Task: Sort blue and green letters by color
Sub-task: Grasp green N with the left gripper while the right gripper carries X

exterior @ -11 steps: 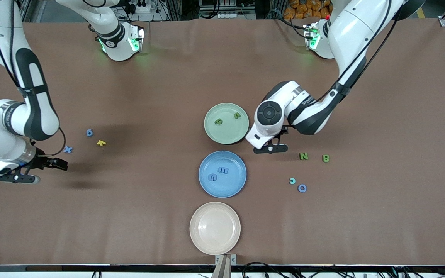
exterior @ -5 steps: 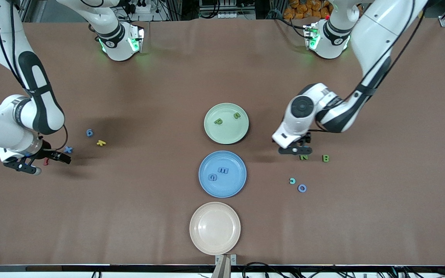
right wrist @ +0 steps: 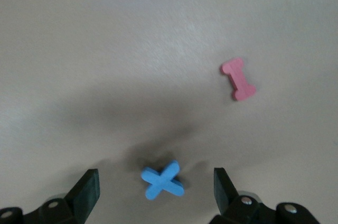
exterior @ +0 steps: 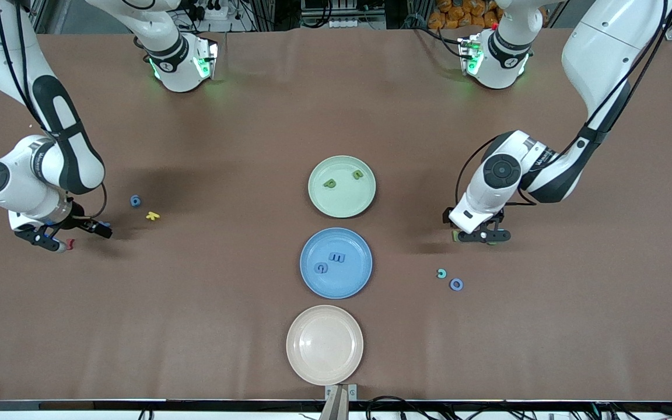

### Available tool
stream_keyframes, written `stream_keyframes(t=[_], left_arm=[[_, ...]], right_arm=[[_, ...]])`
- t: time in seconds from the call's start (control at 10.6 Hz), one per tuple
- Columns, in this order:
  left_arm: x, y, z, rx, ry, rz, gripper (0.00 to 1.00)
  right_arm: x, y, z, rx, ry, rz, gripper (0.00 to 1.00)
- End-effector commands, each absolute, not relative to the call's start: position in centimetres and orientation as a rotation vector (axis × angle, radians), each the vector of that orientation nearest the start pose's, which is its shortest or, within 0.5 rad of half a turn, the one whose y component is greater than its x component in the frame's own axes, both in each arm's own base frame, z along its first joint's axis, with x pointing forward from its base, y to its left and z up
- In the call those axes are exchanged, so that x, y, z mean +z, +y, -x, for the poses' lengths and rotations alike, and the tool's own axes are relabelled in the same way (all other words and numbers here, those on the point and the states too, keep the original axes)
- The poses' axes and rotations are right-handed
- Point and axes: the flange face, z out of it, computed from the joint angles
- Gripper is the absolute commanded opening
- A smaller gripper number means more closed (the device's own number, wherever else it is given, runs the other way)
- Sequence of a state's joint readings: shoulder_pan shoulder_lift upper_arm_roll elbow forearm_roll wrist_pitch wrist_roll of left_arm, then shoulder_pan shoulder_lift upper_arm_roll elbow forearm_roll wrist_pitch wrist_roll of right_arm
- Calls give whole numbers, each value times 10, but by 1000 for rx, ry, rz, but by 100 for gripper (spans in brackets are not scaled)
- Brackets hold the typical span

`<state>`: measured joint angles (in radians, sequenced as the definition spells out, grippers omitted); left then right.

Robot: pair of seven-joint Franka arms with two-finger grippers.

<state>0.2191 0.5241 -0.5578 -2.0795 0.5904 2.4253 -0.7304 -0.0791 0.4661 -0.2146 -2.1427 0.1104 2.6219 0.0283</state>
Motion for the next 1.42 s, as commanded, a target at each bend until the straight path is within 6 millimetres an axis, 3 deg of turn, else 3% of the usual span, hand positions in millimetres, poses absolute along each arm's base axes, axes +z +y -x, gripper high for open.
stream_keyframes(t=[0.0,0.19,0.57,0.76,0.85,1.23,1.33], left_arm=[[188,-189,-554,9,-21,3080,100],[184,-188,-555,0,-32,3101,100],[187,-193,-565,-39,-54,3125,100],[186,-193,-574,-48,-72,3135,100],[184,-193,-575,-45,-76,3138,100],[176,-195,-574,-28,-70,3142,100],[175,-196,-573,-26,-67,3142,100]], right_arm=[[190,-176,-526,-30,683,3094,90],[184,-176,-523,-23,687,3095,69],[169,-170,-514,-32,678,3105,56],[170,-168,-516,-24,664,3106,15],[173,-165,-520,-22,654,3105,3],[192,-160,-543,-31,642,3097,2],[204,-147,-557,-24,642,3086,2]])
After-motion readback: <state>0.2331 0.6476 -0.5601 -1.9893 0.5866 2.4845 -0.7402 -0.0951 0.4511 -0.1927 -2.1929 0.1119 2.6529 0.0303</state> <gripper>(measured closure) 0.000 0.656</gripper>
